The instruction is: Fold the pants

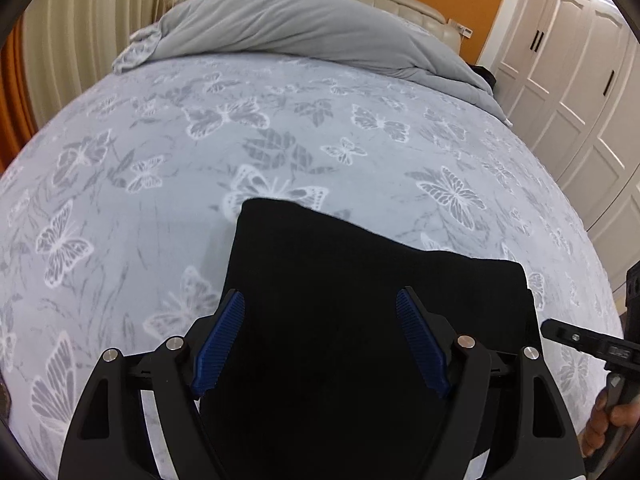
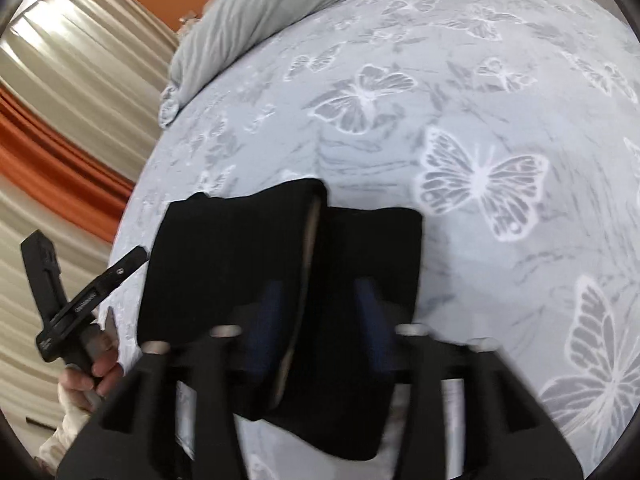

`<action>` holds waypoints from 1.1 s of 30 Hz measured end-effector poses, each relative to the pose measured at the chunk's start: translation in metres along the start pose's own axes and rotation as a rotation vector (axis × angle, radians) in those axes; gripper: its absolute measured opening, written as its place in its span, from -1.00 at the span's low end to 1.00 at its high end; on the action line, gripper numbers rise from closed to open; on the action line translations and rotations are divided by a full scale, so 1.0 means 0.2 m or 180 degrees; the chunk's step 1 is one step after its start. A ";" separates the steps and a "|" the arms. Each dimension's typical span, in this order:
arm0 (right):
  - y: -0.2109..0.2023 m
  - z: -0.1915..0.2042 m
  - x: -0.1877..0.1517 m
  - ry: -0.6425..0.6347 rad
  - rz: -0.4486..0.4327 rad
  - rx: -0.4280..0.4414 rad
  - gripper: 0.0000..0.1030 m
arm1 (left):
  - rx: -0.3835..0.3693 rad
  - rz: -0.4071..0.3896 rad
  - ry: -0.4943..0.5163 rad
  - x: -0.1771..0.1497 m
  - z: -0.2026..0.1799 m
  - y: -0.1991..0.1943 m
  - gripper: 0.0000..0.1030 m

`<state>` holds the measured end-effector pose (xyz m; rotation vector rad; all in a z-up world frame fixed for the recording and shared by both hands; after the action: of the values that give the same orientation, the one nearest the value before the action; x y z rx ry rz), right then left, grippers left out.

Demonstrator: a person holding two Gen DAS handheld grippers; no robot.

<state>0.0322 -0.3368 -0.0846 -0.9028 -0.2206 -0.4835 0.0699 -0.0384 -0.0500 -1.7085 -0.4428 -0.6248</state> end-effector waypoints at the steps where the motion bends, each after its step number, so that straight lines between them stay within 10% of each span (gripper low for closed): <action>1: 0.03 0.00 -0.01 0.0015 0.0078 0.0066 0.06 | 0.0013 -0.0020 0.0020 0.00 -0.01 0.00 0.47; 6: 0.19 0.05 -0.07 -0.0002 0.0230 0.0149 0.10 | -0.0007 0.0053 0.0030 -0.01 -0.02 0.02 0.47; 8: 0.19 0.12 -0.06 -0.0183 0.0123 0.0067 -0.61 | -0.0022 0.0061 0.0034 -0.02 -0.02 0.02 0.47; 16: -0.14 0.26 -0.03 -0.0665 -0.0364 -0.0169 -0.69 | -0.0100 -0.0049 0.0015 0.00 -0.01 -0.05 0.50; 19: -0.01 0.05 -0.07 -0.0596 0.0011 -0.0724 -0.52 | -0.0079 -0.0036 0.0015 0.00 -0.01 -0.04 0.55; 22: 0.01 -0.06 -0.08 -0.0239 0.0034 -0.0477 -0.34 | -0.0004 0.0143 0.0024 -0.02 0.00 0.01 0.55; 26: -0.16 -0.04 0.00 -0.0219 -0.0384 -0.0613 0.80 | -0.0043 0.0285 -0.0140 -0.04 0.06 0.04 0.60; 33: 0.12 -0.12 -0.05 0.0101 0.0291 -0.0520 0.80 | -0.0369 0.0780 -0.0609 -0.14 0.22 0.18 0.68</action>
<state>0.0352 -0.3414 -0.1196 -1.0592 -0.1115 -0.4350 0.0761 -0.0021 -0.1015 -1.9063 -0.3286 -0.3155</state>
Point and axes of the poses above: each gripper's, at about its wrist camera, not at the fingertips, and y roughly the way its jaws point, z to its left, x to its top, the point moved 3 cm from there along y, roughly the way its jaws point, and after that the axes turned 3 degrees about x, right-handed, at the moved point
